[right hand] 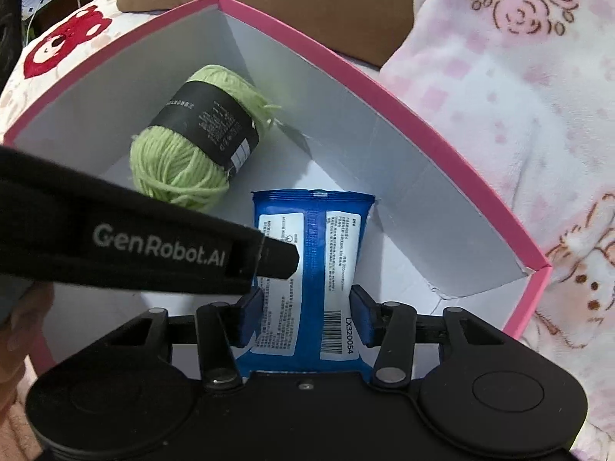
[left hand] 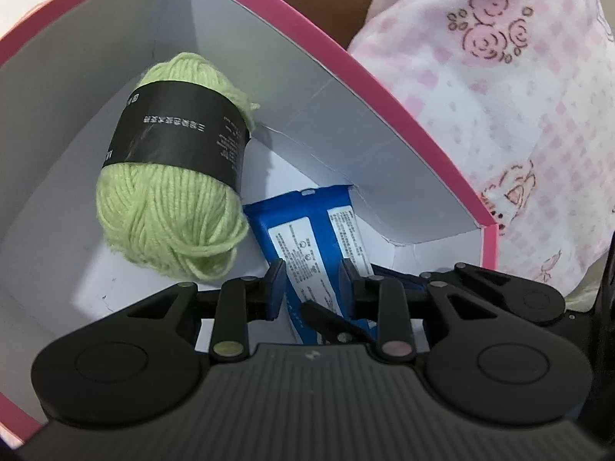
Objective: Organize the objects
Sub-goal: 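Lower the packet into the pink box beside the yarn and open the right tool, then withdraw the right tool up and out of the pink box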
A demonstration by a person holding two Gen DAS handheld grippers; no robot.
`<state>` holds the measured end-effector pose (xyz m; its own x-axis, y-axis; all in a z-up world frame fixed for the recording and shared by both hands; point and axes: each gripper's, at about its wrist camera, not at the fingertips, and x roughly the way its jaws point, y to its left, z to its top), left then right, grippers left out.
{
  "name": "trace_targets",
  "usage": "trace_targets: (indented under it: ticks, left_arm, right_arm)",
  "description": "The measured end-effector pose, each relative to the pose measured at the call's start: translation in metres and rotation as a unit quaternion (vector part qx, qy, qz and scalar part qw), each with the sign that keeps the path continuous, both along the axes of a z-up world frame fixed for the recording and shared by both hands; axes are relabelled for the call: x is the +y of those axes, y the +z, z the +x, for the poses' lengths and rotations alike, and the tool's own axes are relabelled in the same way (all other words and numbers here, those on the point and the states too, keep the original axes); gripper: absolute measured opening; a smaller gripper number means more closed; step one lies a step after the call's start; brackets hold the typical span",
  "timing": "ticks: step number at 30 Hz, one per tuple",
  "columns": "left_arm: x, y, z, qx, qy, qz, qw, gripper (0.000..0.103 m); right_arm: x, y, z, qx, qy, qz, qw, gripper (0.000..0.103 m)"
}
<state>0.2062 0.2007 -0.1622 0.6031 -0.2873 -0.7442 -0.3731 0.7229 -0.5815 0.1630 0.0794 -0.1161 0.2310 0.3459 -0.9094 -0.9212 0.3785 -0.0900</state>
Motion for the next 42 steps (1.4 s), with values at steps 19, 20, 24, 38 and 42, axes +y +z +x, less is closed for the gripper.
trace_targets:
  ticks: [19,20,24,38,42]
  left_arm:
    - [-0.016,0.03,-0.008,0.004,-0.015,0.028,0.9995,0.044]
    - [-0.017,0.034,-0.012,0.008,-0.018,0.033,0.9993,0.045]
    - [-0.021,0.055,-0.03,0.038,-0.012,0.094,0.9948,0.046]
    - [-0.029,0.146,-0.084,0.031,-0.05,0.109,0.9923,0.052]
    - [-0.039,0.175,-0.101,0.021,-0.065,0.144,0.9872,0.058]
  right_arm:
    - [-0.049,0.04,-0.009,-0.015,-0.005,0.094,0.995,0.064]
    - [-0.053,0.044,-0.01,-0.01,-0.009,0.099,0.995,0.064]
    - [-0.067,0.055,-0.038,-0.014,-0.014,0.102,0.995,0.064]
    - [-0.083,0.11,-0.063,0.03,-0.036,0.153,0.987,0.064]
    - [-0.089,0.124,-0.072,0.045,-0.039,0.162,0.985,0.064]
